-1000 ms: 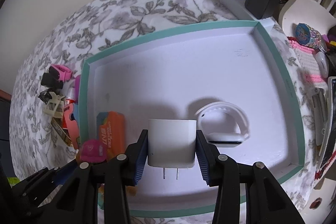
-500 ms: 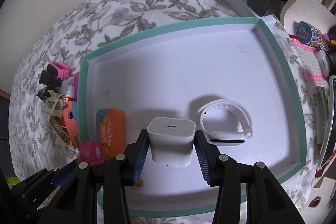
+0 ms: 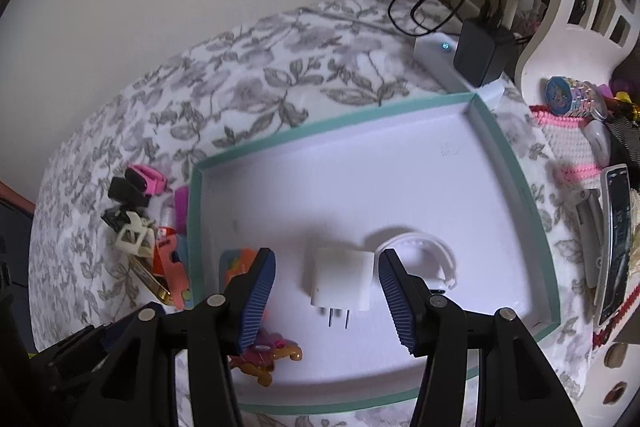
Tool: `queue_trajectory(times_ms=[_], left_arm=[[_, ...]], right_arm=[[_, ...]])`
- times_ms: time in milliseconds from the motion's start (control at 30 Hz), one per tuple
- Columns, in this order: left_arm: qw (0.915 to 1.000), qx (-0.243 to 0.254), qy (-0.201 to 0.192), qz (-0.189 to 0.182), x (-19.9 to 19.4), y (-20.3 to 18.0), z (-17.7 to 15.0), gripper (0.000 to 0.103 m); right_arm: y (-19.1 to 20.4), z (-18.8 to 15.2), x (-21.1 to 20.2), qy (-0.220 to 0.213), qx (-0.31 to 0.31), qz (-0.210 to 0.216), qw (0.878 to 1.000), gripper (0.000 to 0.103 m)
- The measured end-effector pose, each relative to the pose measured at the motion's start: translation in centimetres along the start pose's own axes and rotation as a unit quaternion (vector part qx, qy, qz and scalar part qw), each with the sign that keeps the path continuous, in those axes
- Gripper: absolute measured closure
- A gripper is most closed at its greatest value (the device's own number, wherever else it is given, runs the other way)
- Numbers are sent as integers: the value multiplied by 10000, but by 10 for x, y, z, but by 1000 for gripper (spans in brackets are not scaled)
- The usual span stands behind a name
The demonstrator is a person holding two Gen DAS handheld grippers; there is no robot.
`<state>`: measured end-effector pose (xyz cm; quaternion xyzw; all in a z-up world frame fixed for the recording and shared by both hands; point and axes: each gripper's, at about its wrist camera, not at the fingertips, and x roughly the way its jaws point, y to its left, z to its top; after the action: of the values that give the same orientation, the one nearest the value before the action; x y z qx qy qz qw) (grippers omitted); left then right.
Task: Organize rigid objects
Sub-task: 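Carry the charger into the tray and release it while the left sets the dog figure in the tray, then move both open grippers back over the pile of objects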
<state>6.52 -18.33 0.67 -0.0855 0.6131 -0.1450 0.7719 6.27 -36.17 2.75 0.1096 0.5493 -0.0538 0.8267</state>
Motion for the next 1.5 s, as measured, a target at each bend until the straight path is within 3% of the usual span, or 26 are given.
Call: queue_trajectory(times_ms=[233, 300, 467, 633, 733, 833, 900, 1200, 1500], left_arm=[[9987, -371, -202, 297, -10, 25, 5, 54], [9978, -470, -248, 392, -10, 29, 7, 47], [9956, -695, -349, 530, -16, 43, 10, 44], [9924, -880, -428, 751, -19, 57, 12, 30], [9900, -970, -485, 905, -20, 63, 13, 28], [9872, -1068, -537, 1054, -20, 70, 13, 16], [9858, -1126, -568, 1105, -21, 74, 13, 16], [9755, -1488, -806, 1402, -28, 94, 15, 15], [9686, -1644, -1184, 1441, -45, 115, 18, 15]], right_arm=[[5, -2, 10, 115, -129, -123, 9998, 45], [8, -3, 12, 136, -216, -142, 9996, 45], [18, -6, 17, 148, -406, -168, 9989, 35], [27, -9, 20, 129, -560, -181, 9982, 21], [29, -10, 22, 112, -605, -236, 9978, 20], [31, -11, 23, 88, -636, -261, 9976, 6], [32, -11, 23, 50, -654, -267, 9975, 1], [31, -10, 24, -3, -533, -186, 9984, 0], [41, -10, 21, -203, -656, -93, 9976, 0]])
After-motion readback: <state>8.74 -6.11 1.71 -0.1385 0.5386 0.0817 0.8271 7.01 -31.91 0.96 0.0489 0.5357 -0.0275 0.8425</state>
